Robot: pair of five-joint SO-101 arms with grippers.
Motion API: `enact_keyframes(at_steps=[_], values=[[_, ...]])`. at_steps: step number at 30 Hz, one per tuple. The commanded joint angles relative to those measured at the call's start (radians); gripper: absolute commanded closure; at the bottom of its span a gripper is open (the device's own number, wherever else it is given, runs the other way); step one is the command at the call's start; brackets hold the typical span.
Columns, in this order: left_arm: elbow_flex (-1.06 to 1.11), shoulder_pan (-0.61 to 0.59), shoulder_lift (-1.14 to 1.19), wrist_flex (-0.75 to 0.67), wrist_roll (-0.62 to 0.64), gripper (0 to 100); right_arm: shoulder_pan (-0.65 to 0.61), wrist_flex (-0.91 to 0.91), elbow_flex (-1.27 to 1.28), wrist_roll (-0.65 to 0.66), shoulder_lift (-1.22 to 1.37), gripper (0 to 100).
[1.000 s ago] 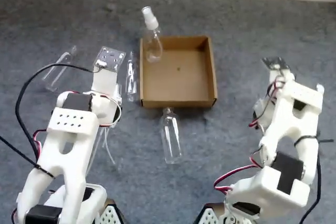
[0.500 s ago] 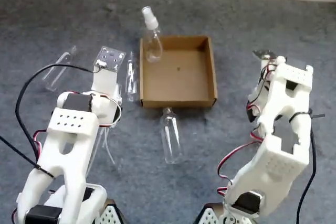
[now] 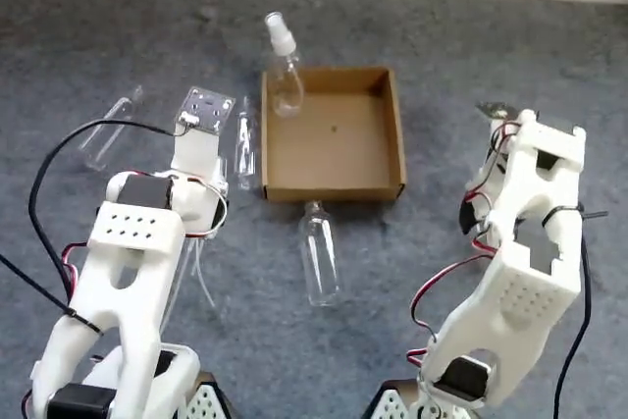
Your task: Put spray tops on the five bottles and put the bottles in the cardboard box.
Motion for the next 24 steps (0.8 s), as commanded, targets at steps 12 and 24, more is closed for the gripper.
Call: enact_keyframes(at_steps=[12,24], values=[[-0.171,0.015,-0.209,0.097,0.066,99,-0.357,-0.143,0.271,-0.176,-0.774,99.6],[-0.174,-0.162,-0.674,-0.012,0.201,100,-0.909,-0.364,0.538,-0.284,-1.009,99.6]])
